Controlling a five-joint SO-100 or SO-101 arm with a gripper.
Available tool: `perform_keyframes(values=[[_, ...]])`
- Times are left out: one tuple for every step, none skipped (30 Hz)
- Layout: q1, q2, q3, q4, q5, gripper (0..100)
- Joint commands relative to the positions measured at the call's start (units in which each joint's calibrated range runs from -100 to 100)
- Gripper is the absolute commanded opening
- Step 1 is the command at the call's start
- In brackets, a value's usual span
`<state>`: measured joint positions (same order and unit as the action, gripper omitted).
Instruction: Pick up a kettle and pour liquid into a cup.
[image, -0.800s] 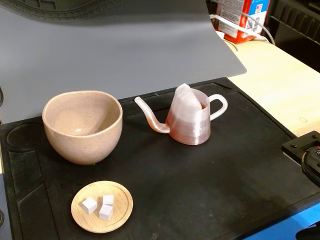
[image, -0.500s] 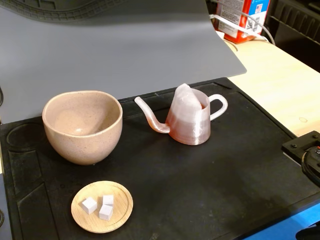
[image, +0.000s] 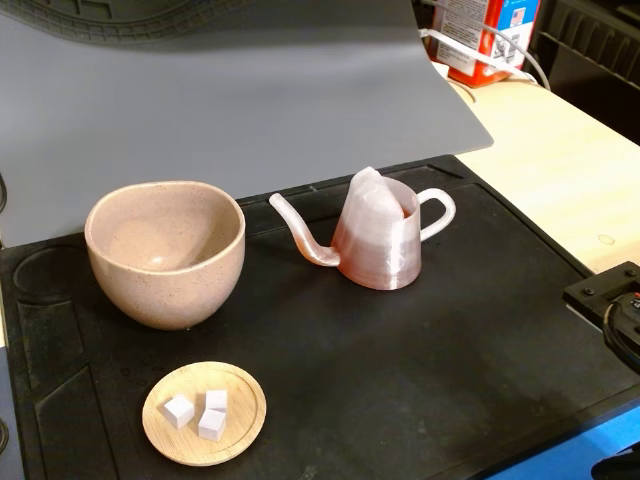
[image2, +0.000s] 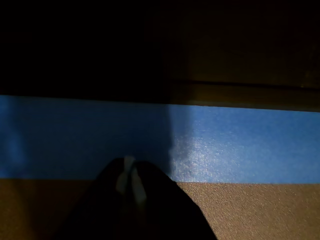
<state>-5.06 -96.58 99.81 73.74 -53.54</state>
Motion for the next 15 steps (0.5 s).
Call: perform_keyframes(values=[[0.16, -0.01, 0.19, 0.23, -0.02, 1], [0.16, -0.01, 0.19, 0.23, -0.02, 1], [0.08, -0.01, 0.19, 0.23, -0.02, 1], [-0.22, -0.01, 0.19, 0.23, -0.02, 1], [-0.22, -0.01, 0.19, 0.23, -0.02, 1], [-0.22, -0.01, 0.19, 0.23, -0.02, 1], [-0.22, -0.01, 0.19, 0.23, -0.02, 1], [-0.22, -0.01, 0.19, 0.23, -0.02, 1], [-0.22, -0.01, 0.19, 0.23, -0.02, 1], [-0.22, -0.01, 0.19, 0.23, -0.02, 1], [-0.15, -0.01, 0.19, 0.23, -0.02, 1], [0.23, -0.01, 0.19, 0.23, -0.02, 1], [0.23, -0.01, 0.19, 0.23, -0.02, 1], [-0.15, -0.27, 0.19, 0.23, -0.02, 1], [-0.15, -0.69, 0.19, -0.11, -0.02, 1]])
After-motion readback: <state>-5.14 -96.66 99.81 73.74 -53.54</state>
